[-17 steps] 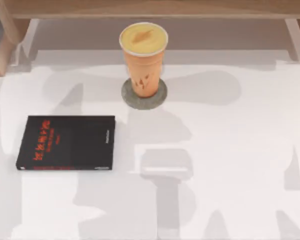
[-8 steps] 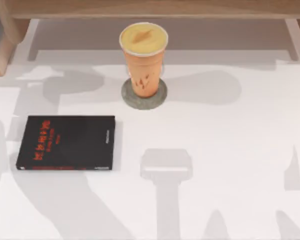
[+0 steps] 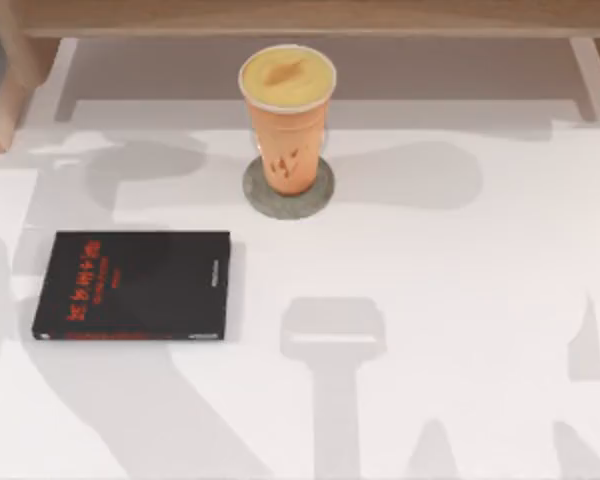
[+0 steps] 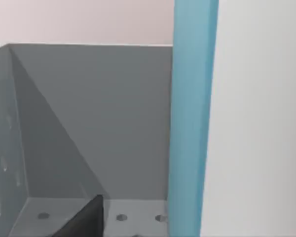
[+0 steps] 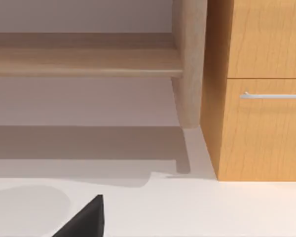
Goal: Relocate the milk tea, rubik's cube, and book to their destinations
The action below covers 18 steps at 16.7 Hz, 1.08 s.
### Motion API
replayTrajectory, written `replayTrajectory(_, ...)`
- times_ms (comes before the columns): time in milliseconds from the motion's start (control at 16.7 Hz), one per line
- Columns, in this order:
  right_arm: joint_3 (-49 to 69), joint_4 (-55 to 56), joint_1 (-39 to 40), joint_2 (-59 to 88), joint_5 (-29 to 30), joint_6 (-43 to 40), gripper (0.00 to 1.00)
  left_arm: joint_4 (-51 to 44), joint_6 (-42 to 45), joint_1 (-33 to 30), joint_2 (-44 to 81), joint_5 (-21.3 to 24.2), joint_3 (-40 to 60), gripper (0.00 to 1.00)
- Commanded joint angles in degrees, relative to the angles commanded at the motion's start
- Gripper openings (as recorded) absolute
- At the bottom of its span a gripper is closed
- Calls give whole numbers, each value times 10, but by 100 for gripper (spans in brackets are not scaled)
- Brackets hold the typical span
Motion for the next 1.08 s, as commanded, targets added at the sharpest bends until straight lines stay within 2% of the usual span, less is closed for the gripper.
replayTrajectory(300, 0, 0, 0, 0, 0, 0, 100, -21, -1, -10, 42, -9, 63, 100)
replayTrajectory(600, 0, 0, 0, 0, 0, 0, 100, -23, -1, -11, 46, -10, 70, 100)
replayTrajectory(1080, 0, 0, 0, 0, 0, 0, 100, -23, -1, -11, 46, -10, 70, 40)
